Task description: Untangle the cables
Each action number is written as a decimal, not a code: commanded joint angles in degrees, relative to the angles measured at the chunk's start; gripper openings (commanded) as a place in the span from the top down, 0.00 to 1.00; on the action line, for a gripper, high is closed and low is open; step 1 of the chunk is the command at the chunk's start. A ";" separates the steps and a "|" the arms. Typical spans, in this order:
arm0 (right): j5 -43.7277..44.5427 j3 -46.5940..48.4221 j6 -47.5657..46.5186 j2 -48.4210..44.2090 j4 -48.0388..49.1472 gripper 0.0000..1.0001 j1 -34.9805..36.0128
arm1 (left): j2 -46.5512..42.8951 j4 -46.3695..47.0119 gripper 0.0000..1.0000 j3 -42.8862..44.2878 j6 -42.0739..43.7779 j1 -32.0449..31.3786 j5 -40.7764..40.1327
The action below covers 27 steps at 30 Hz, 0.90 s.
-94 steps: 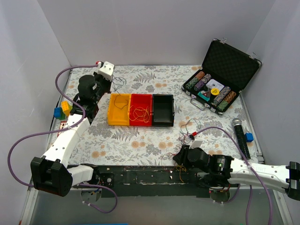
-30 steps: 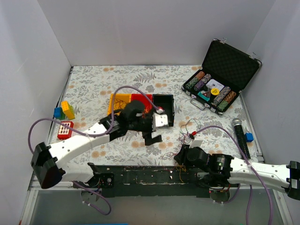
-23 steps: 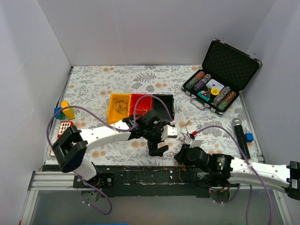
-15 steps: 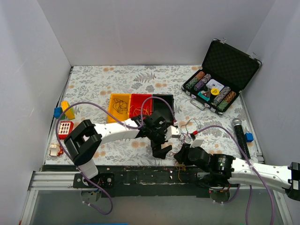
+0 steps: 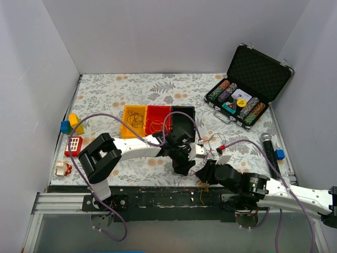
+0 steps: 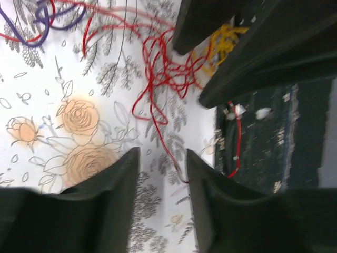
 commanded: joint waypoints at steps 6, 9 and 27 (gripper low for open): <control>2.45 5.81 -1.01 -6.15 -8.83 0.50 -0.17 | -4.97 1.06 0.98 0.84 1.26 2.95 -10.70; 3.15 7.12 -1.63 -5.97 -10.76 0.50 -0.17 | -6.99 0.01 1.00 2.77 -0.06 6.28 -11.59; 17.11 13.36 4.26 3.96 -20.17 0.49 -0.17 | -19.03 -4.65 1.00 -6.01 2.39 12.27 -9.83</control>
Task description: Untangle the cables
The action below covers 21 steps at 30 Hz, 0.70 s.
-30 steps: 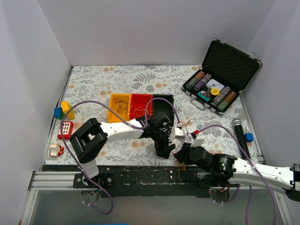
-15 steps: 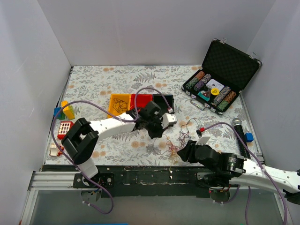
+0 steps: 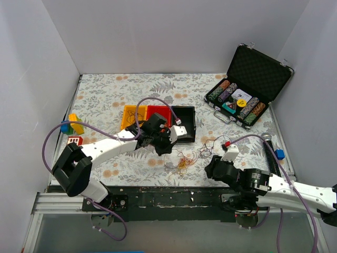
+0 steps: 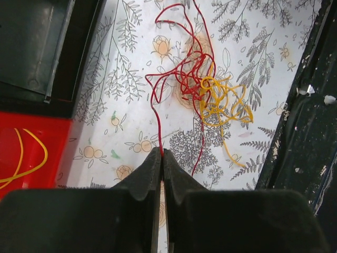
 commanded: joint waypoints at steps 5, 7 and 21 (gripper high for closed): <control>12.87 6.80 -6.83 5.50 2.88 0.43 -1.92 | -5.42 -2.30 1.00 -0.28 2.14 0.03 -1.42; 9.99 6.89 -12.01 8.57 7.54 0.40 -5.25 | -6.22 -2.74 1.00 -0.20 2.31 0.03 -2.48; -15.58 7.51 -25.92 17.55 24.76 0.43 -20.56 | -11.75 -5.21 1.00 -1.51 -1.82 0.12 -8.28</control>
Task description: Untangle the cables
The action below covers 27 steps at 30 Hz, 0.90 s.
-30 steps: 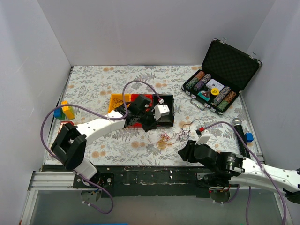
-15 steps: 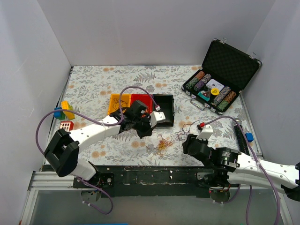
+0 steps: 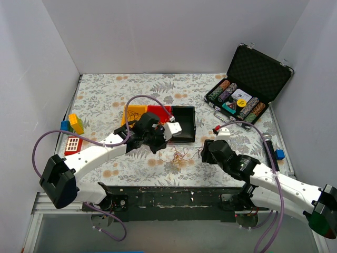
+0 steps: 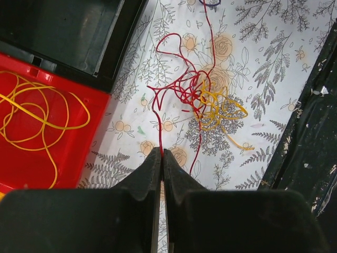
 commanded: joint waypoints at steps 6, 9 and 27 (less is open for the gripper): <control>-22.14 -4.96 -6.14 -2.44 26.02 0.42 5.73 | -2.75 -0.92 1.00 -0.88 -4.03 0.10 -2.31; -24.08 -6.20 -4.91 0.36 30.50 0.41 8.19 | -1.96 -0.65 1.00 -0.62 -5.44 0.10 -2.67; -15.03 1.01 -7.80 24.80 37.63 0.44 14.27 | -0.29 -0.92 1.00 0.52 -7.46 0.01 -0.83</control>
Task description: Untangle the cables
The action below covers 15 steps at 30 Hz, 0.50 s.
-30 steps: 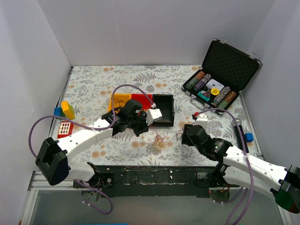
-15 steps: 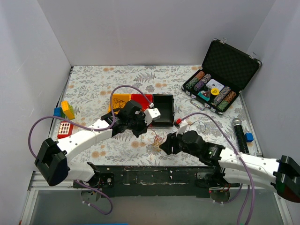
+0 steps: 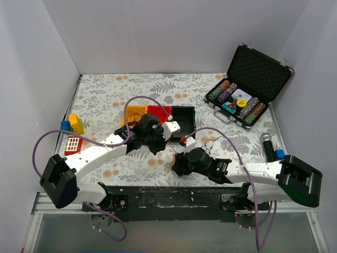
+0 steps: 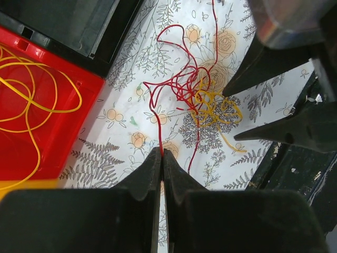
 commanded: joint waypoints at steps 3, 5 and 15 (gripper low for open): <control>3.13 3.94 -1.55 5.16 4.31 0.50 0.30 | -0.77 -0.74 1.00 1.77 -1.17 0.10 1.03; 2.87 3.68 -1.20 5.87 4.13 0.54 0.65 | -1.12 -0.83 1.00 1.77 -1.17 0.10 0.95; 3.66 0.96 0.64 4.47 2.02 0.87 1.09 | -2.09 -1.27 1.00 2.39 -1.61 0.10 0.25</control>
